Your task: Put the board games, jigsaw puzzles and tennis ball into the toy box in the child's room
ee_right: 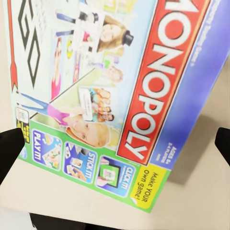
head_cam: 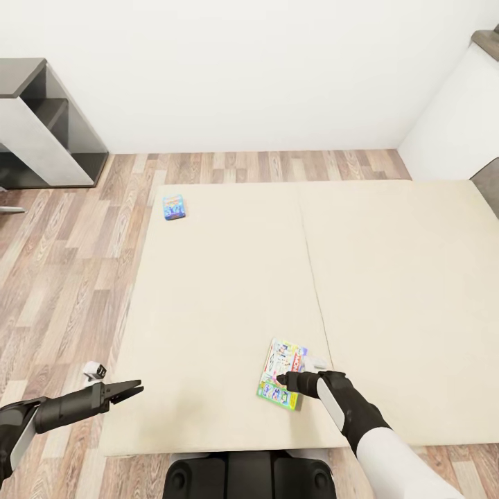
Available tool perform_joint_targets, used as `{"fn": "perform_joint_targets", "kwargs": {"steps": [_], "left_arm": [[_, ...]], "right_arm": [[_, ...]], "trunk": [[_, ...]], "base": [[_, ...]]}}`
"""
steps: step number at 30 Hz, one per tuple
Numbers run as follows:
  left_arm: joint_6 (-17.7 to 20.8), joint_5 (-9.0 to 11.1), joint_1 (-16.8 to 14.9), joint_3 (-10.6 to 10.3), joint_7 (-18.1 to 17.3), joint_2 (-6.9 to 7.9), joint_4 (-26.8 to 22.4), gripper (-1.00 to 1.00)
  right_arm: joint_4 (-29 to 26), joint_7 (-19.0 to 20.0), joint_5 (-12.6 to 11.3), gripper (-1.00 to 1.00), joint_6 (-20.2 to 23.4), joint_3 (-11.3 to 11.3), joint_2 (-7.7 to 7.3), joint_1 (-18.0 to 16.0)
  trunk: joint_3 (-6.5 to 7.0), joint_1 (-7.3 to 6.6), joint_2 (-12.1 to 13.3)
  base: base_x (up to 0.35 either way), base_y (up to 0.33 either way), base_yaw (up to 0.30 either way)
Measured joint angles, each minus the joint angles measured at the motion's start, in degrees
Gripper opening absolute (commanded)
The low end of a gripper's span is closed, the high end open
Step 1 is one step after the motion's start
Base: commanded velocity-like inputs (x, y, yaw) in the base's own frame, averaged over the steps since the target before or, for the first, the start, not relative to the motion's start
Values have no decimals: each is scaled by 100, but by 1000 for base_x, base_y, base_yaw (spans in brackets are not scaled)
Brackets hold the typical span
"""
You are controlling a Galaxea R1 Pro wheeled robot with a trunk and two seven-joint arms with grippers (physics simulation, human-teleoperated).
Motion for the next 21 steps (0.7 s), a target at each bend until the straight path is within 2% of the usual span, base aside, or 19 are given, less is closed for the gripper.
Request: {"fn": "perform_joint_targets", "kwargs": {"steps": [7, 16, 21], "left_arm": [[0, -1, -1, 0, 0, 7, 0, 100], [0, 0, -2, 0, 0, 7, 0, 100], [-2, -1, -3, 0, 0, -2, 0, 100]], "right_arm": [[-3, -28, -22, 100, 23, -2, 5, -47], [37, -399, -64, 100, 20, -3, 6, -251], [42, -472, -79, 100, 28, -8, 6, -420]], "trunk": [[0, 0, 0], [0, 0, 0], [0, 0, 0]], "base": [[0, 0, 0], [0, 0, 0], [0, 0, 0]]}}
